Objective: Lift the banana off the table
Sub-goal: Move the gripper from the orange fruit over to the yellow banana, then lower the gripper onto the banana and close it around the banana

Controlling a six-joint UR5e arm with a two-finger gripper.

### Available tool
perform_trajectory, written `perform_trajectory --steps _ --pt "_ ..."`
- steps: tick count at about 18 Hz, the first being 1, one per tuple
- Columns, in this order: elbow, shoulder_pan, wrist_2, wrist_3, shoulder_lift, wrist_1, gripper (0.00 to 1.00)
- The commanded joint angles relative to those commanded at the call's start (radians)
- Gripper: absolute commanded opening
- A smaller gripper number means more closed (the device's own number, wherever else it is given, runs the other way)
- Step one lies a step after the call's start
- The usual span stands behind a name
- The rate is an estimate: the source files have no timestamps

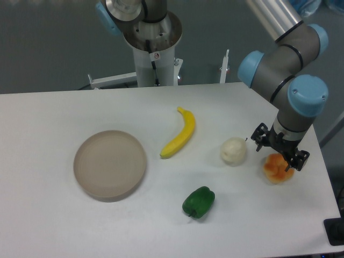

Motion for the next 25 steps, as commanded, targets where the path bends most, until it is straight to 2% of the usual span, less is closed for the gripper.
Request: perform_trajectory --steps 5,6,8,10,12,13,16,20,22,25 --pt "-0.014 -0.031 0.005 -0.006 0.015 -0.008 1.00" --pt "-0.040 -0.044 0.002 -0.006 0.026 -0.011 1.00" --pt "-0.145 -0.061 -0.011 -0.052 0.116 -0.002 1.00" --pt "-0.230 -0.129 -0.012 -0.080 0.187 -0.005 1.00" --pt "-0.311 -0.182 -0.058 -0.197 0.250 -0.003 1.00" --pt "-0.334 -0.208 -0.058 -0.237 0.262 0.000 1.00" --pt "-0.399 -0.261 -0.048 -0.388 0.256 0.035 1.00" --pt "-0.521 -0.290 -0.043 -0.498 0.261 0.159 1.00" --pt "-0.566 -0.293 -0.026 -0.508 0.270 0.170 1.00" --pt "-0.598 -0.298 -0.005 -0.506 0.256 0.234 1.00"
